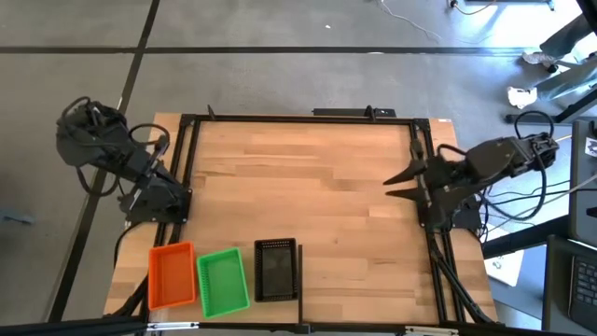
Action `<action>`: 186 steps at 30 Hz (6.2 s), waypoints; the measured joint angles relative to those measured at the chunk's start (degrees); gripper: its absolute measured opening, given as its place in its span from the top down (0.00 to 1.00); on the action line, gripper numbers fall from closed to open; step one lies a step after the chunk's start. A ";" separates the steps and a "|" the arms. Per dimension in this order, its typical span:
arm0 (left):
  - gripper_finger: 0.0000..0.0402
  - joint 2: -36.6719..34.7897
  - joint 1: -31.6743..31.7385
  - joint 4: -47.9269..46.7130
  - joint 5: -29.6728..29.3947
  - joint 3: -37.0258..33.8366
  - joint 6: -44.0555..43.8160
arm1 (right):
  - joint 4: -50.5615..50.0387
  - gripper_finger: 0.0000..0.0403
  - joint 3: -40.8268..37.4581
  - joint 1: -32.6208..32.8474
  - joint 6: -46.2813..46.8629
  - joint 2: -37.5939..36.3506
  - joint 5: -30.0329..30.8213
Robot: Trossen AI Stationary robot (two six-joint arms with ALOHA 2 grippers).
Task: Stack baskets on shelf by color
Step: Return to home Position
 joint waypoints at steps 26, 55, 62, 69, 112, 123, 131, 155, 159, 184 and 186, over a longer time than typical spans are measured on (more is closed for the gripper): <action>1.00 -32.41 0.02 33.37 3.99 -39.89 10.16 | 19.35 0.74 -35.13 1.27 5.05 -30.88 -1.43; 1.00 -40.09 0.00 48.87 7.07 -56.65 20.61 | 28.05 0.74 -53.99 1.25 3.20 -53.45 3.05; 1.00 -40.07 0.02 59.05 7.03 -63.72 24.45 | 34.47 0.74 -58.91 1.26 3.02 -53.38 3.19; 1.00 -40.07 0.02 72.09 6.83 -73.14 25.60 | 50.50 0.74 -70.23 1.25 1.48 -53.45 3.17; 1.00 -40.03 0.02 76.78 6.79 -81.01 25.57 | 45.13 0.97 -77.35 1.07 -6.78 -53.19 8.57; 1.00 -40.03 0.02 76.78 6.77 -81.01 25.58 | 45.13 0.95 -77.35 1.07 -5.73 -53.20 8.57; 1.00 -40.03 0.02 76.78 6.77 -81.01 25.59 | 45.13 0.95 -77.35 1.07 -5.85 -53.19 8.57; 1.00 -40.03 0.02 76.77 6.77 -81.01 25.60 | 45.16 0.95 -77.33 1.07 -5.76 -53.19 8.57; 1.00 -40.03 0.02 76.78 6.77 -81.01 25.59 | 45.16 0.95 -77.33 1.09 -5.76 -53.21 8.57; 1.00 -40.03 0.00 76.78 6.77 -81.01 25.61 | 45.18 0.95 -77.33 1.07 -5.76 -53.21 8.57; 1.00 -40.03 0.00 76.76 6.77 -81.01 25.59 | 45.18 0.95 -77.33 1.07 -5.76 -53.19 8.57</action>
